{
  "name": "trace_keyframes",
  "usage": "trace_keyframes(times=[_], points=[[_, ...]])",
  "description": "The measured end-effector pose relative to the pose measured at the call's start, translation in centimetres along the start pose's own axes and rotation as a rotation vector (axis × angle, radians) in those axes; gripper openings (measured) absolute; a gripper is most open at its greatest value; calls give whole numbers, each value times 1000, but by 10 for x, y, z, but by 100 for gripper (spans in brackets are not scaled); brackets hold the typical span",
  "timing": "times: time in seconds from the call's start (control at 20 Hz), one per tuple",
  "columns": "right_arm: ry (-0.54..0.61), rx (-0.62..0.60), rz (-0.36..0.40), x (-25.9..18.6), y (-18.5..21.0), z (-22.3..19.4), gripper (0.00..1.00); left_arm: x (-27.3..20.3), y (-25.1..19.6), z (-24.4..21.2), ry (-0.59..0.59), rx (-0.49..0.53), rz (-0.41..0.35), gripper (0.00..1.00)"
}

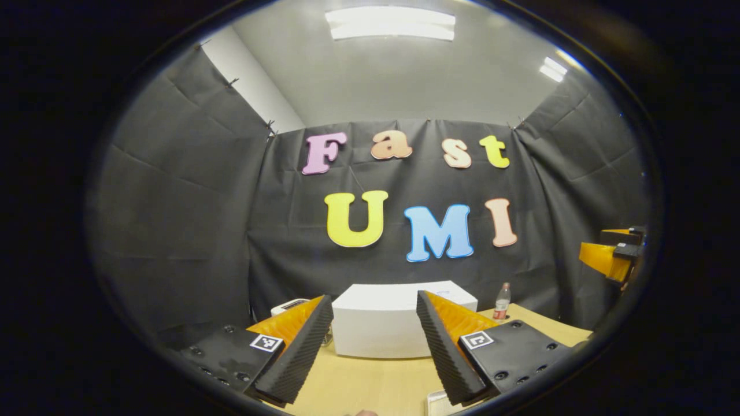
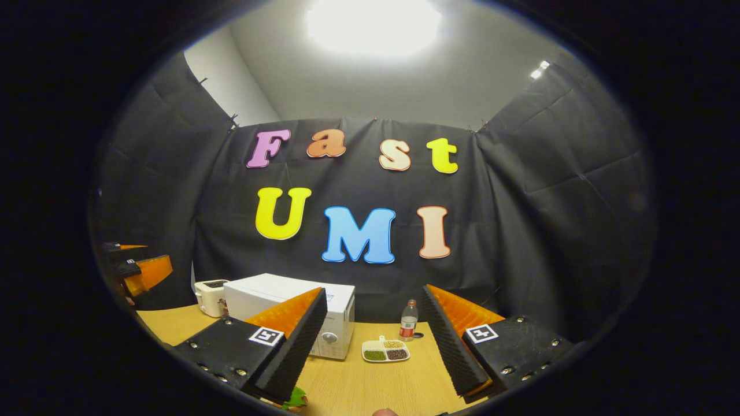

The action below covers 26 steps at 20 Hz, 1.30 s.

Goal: Open the microwave oven with the left hand, put the food in, and close the microwave oven.

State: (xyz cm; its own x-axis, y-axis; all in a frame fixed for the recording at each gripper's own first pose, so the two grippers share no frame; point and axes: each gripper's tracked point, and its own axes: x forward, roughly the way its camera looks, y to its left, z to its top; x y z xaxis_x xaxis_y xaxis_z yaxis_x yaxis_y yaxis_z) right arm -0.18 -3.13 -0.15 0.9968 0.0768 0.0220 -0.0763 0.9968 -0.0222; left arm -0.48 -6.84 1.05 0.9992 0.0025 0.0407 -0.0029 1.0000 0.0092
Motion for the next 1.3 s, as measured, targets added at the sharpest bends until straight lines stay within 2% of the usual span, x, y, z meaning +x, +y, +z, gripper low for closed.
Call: trace_keyframes(times=[0.15,0.5,0.95,1.0,1.05,1.3], points=[[-16,12,24,-4,-7,-1,99,5,-16,4,-17,22,4,97],[6,38,-1,-2,-20,-12,98,43,-50,-14,-1,26,-41,98],[29,14,-122,20,-35,-20,98,127,-95,-57,38,1,-180,98],[35,15,-139,23,-37,-22,98,137,-100,-62,43,1,-193,94],[42,16,-157,25,-40,-24,98,147,-103,-68,50,3,-204,94],[85,29,-223,37,-50,-34,98,187,-125,-107,97,3,-254,98]])
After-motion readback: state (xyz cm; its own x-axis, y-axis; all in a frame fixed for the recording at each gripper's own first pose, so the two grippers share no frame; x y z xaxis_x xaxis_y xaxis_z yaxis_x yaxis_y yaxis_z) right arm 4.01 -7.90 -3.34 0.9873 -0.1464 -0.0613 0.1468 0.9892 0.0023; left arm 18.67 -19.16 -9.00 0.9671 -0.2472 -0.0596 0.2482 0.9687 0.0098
